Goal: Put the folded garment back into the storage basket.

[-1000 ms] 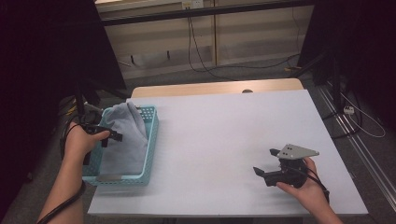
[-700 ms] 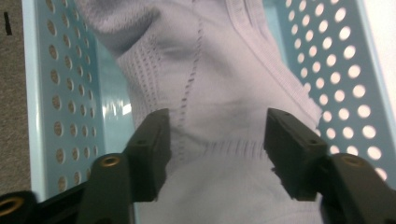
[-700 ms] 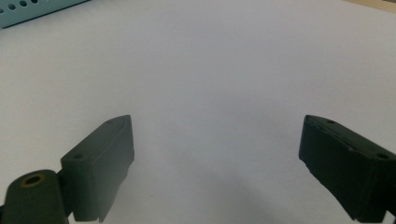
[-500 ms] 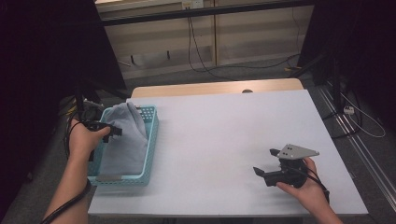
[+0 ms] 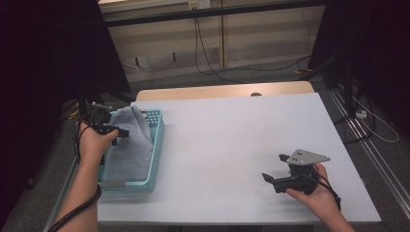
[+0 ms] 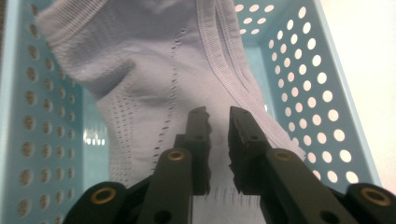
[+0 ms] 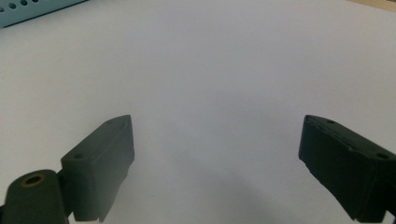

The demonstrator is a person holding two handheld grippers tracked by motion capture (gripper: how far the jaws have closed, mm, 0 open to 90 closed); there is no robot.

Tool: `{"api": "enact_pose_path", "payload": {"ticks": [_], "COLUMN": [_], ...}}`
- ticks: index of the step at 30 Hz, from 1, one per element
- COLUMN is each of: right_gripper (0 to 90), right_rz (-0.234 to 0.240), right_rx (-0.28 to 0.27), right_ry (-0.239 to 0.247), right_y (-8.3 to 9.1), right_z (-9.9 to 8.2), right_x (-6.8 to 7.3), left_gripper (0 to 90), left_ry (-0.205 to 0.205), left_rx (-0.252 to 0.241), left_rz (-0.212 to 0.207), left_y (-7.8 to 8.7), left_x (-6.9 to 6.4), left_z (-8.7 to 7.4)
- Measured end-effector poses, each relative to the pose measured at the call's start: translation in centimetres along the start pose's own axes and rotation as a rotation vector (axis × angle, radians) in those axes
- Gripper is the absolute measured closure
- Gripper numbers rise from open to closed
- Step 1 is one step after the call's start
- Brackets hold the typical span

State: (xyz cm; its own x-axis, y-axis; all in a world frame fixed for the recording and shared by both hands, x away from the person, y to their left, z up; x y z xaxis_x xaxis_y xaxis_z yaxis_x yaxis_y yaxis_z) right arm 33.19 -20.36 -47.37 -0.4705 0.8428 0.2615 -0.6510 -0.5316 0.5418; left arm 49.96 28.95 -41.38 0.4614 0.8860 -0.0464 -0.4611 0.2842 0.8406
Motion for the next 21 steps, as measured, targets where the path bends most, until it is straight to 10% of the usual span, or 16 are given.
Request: {"api": "enact_pose_path", "payload": {"ticks": [21], "right_gripper": [10.5], "right_rz": [0.003], "right_rx": [0.01], "right_ry": [0.0], "right_y": [-0.3], "right_z": [-0.2], "right_x": [-0.1], "left_gripper": [89.7], "left_ry": [-0.026], "left_rx": [-0.025], "left_rz": [0.041], "left_y": [-3.9], "left_x": [1.2], "left_z": [-1.1]}}
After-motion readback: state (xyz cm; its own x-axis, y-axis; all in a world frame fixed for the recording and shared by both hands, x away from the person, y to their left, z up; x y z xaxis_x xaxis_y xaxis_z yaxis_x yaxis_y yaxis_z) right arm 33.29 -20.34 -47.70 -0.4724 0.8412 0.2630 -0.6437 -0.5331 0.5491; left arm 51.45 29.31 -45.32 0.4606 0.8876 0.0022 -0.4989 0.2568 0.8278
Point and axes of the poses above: each handheld gripper's, and its own axes: y roughly backward along the jaws, z roughly out of its top, x roughly to its left, the point moved 7 cm from there along -y, roughly forward along the jaws, and after that the axes turned 15 degrees about -y, right-handed, at the moved point
